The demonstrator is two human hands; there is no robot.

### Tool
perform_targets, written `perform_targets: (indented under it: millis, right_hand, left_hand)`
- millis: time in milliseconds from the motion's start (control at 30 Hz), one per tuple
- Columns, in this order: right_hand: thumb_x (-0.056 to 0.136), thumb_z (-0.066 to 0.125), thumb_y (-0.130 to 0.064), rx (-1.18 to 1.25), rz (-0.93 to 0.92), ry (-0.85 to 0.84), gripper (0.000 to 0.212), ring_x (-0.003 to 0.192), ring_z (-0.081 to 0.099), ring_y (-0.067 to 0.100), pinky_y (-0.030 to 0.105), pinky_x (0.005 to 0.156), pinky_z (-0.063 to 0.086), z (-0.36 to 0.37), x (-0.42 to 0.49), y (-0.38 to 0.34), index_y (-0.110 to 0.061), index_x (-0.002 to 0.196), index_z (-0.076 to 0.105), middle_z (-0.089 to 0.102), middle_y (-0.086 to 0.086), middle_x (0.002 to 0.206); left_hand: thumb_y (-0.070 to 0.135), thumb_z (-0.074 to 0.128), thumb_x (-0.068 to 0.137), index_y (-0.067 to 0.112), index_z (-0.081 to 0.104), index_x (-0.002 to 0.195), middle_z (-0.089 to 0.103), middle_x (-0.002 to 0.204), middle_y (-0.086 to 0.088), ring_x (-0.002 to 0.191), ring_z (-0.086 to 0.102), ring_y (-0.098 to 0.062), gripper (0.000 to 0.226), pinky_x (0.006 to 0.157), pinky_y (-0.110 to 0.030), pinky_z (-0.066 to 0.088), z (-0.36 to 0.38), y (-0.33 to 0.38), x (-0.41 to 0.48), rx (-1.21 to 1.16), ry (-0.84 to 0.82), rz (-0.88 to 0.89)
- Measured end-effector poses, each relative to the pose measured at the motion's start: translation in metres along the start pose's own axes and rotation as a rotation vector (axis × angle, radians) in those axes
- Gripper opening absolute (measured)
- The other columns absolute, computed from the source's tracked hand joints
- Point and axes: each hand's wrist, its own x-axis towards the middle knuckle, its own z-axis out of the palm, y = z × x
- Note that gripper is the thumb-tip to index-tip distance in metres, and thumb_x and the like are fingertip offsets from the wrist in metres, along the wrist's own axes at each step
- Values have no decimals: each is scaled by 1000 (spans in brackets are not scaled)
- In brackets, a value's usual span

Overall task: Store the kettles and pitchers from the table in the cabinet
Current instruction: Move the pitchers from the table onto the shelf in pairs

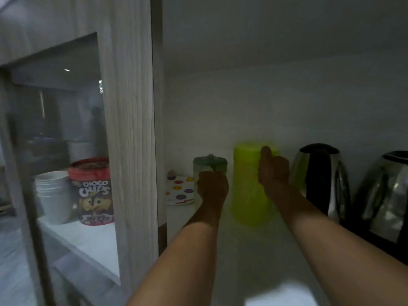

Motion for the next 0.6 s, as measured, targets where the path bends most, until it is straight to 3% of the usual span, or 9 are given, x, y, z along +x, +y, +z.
perform_targets:
  millis: [100, 200, 300, 400, 467, 567, 600]
  right_hand:
    - [86, 39, -67, -11, 1, 14, 58, 79, 58, 30, 53, 84, 57, 13, 26, 5, -12, 93, 54, 56, 18, 91]
    - [95, 41, -60, -22, -3, 18, 55, 88, 68, 37, 46, 83, 57, 23, 47, 5, -8, 87, 56, 64, 23, 95]
    - [92, 42, -62, -5, 3, -3, 56, 96, 69, 42, 54, 85, 57, 32, 63, 8, -9, 81, 56, 70, 27, 108]
    - [85, 44, -66, 31, 35, -49, 65, 94, 70, 42, 56, 84, 58, 40, 75, 11, -4, 90, 62, 71, 27, 107]
    - [77, 43, -70, 71, 67, -52, 79, 94, 70, 42, 56, 85, 58, 43, 83, 14, 2, 98, 68, 72, 26, 106]
    - [81, 46, -68, 74, 77, -64, 77, 93, 71, 41, 54, 85, 58, 41, 90, 14, 2, 97, 72, 73, 21, 89]
    - [87, 47, -66, 73, 74, -80, 71, 90, 71, 41, 52, 85, 58, 39, 91, 13, 1, 86, 72, 71, 16, 77]
  left_hand:
    - [27, 40, 103, -8, 50, 130, 55, 132, -24, 120, 56, -37, 46, 100, -41, 47, 20, -4, 21, 63, 9, 31]
    - [28, 42, 101, -5, 51, 128, 59, 127, -21, 117, 58, -35, 44, 96, -37, 48, 38, 1, 41, 24, -14, 8]
    - [30, 42, 102, -5, 52, 127, 60, 125, -20, 116, 60, -33, 44, 95, -34, 49, 52, 4, 59, 22, -26, 12]
    - [31, 42, 103, -6, 52, 125, 60, 126, -19, 117, 59, -32, 44, 81, -28, 42, 60, 5, 73, 20, -28, -10]
    - [33, 43, 102, -5, 56, 118, 63, 121, -19, 111, 62, -32, 43, 81, -32, 46, 64, 3, 82, 21, -28, 11]
    - [39, 40, 103, -1, 59, 100, 62, 110, -21, 102, 61, -31, 45, 82, -33, 46, 67, 3, 86, 24, -20, 24]
    - [41, 37, 103, -4, 59, 107, 61, 116, -24, 107, 61, -33, 50, 85, -34, 45, 67, 4, 84, 29, -14, 17]
